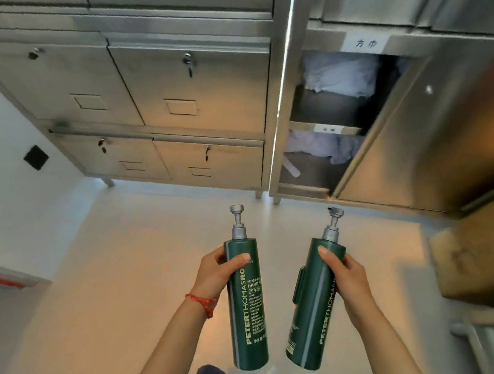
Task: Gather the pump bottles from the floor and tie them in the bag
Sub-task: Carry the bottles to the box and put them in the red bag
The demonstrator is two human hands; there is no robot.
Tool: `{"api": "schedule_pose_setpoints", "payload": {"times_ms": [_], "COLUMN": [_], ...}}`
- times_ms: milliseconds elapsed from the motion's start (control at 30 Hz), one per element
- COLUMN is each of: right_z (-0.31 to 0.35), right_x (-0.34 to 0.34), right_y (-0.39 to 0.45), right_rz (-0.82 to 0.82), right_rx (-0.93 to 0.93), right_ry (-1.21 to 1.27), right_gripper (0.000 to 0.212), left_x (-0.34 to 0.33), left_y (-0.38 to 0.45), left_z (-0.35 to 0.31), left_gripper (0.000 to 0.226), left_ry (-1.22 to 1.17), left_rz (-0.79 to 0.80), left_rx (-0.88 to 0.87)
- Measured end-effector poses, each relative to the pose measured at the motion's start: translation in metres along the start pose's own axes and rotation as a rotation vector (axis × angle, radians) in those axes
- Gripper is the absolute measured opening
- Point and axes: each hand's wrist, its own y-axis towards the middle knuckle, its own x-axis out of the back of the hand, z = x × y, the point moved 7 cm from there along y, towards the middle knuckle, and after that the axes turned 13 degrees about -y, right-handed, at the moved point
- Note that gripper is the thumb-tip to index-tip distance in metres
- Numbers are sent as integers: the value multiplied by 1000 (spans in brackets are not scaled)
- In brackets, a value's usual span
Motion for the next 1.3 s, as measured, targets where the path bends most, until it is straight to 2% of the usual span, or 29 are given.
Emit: {"api": "schedule_pose_setpoints", "payload": {"times_ms": [133, 367, 700, 867, 1033, 1300], "right_z": [0, 9, 27, 14, 0, -14], "right_x": [52, 125, 189, 236, 309, 434], "right_y": [12, 45, 94, 106, 118, 130], "right_rz": [-119, -349, -649, -764, -850, -928], "right_rx": [-18, -31, -100, -135, -138, -145], "right_ry": [92, 209, 334, 402, 435, 414], "right_gripper": [47, 30, 46, 34, 44, 36], "left_x": [-65, -170, -309, -382, -472, -607], "left_y": [30, 99, 187, 207, 215, 211], "left_z": [-6, -20, -49, -33, -2, 41], "left_gripper": [14, 13, 16, 17, 16, 17], "left_ry": [58, 149, 336, 399, 450, 487], "left_rz": [129, 348, 660, 751, 837, 902], "left_rx": [28, 83, 133, 179, 187, 207]}}
